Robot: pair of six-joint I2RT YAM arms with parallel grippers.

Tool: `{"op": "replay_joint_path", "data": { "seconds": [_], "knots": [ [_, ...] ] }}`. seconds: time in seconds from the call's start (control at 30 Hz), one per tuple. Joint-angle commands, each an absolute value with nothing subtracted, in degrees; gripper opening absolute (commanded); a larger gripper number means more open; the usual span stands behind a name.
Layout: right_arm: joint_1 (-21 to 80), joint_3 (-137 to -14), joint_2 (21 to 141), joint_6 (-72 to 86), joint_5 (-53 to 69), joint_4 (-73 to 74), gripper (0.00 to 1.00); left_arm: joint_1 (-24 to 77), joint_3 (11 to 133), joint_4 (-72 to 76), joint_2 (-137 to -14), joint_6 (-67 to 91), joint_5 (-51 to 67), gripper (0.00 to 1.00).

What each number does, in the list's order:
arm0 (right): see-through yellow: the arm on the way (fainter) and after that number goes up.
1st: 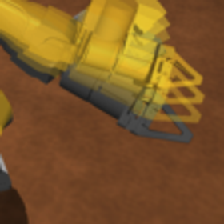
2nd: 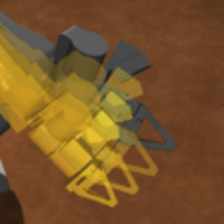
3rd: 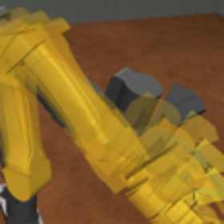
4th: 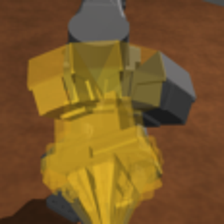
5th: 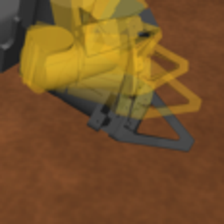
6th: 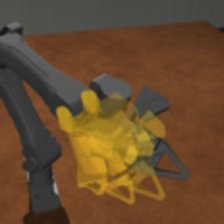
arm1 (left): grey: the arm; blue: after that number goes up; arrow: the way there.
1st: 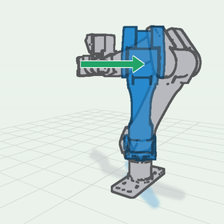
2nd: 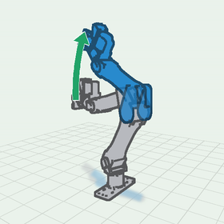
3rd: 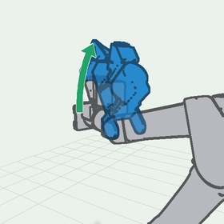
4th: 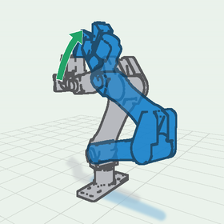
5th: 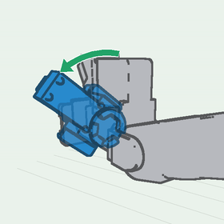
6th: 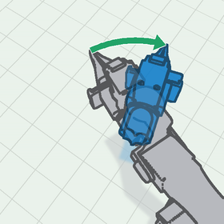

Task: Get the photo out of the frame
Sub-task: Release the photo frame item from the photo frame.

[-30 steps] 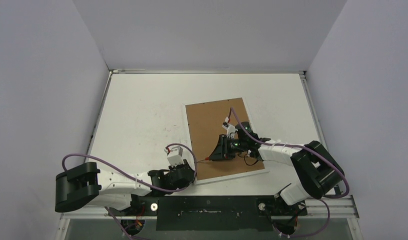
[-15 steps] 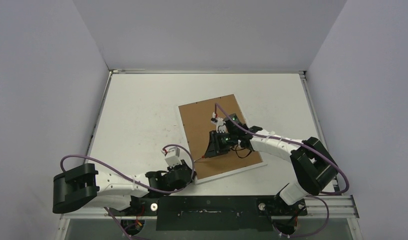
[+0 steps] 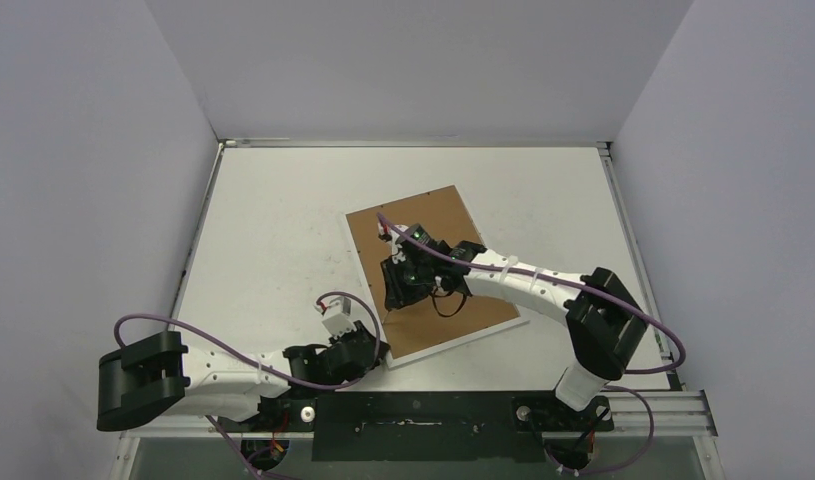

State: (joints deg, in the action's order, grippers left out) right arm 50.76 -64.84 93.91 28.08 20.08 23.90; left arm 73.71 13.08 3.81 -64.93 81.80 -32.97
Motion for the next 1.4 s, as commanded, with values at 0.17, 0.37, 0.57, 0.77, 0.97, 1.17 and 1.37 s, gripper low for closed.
{"op": "replay_joint_path", "data": {
  "seconds": [0.17, 0.37, 0.57, 0.77, 0.97, 1.17, 1.37],
  "knots": [
    [62.4, -73.1, 100.6, 28.9, 5.8, 33.1, 0.00, 74.1, 8.4, -12.2, -67.2, 82.0, -25.0, 0.00],
    [64.1, -73.3, 101.1, 32.8, 6.8, 31.1, 0.00, 74.1, 8.1, -12.9, -66.0, 82.6, -25.3, 0.00],
    [64.1, -73.5, 98.3, 34.4, 4.0, 31.2, 0.00, 74.1, 8.0, -13.6, -64.8, 82.8, -25.8, 0.00],
    [55.5, -68.2, 91.0, 34.4, 5.2, 30.4, 0.00, 74.2, 12.3, -19.8, -61.9, 79.4, -26.9, 0.01],
    [46.1, -62.4, 82.7, 33.1, 10.8, 28.6, 0.00, 74.2, 15.0, -21.2, -56.6, 76.2, -28.2, 0.24],
    [39.4, -56.2, 78.0, 33.5, 18.3, 23.2, 0.00, 74.0, 18.5, -26.3, -46.6, 70.6, -28.5, 0.45],
    [34.6, -50.1, 75.8, 36.3, 26.7, 12.3, 0.00, 69.6, 22.1, -30.4, -36.6, 63.1, -27.1, 0.53]
  ]
}}
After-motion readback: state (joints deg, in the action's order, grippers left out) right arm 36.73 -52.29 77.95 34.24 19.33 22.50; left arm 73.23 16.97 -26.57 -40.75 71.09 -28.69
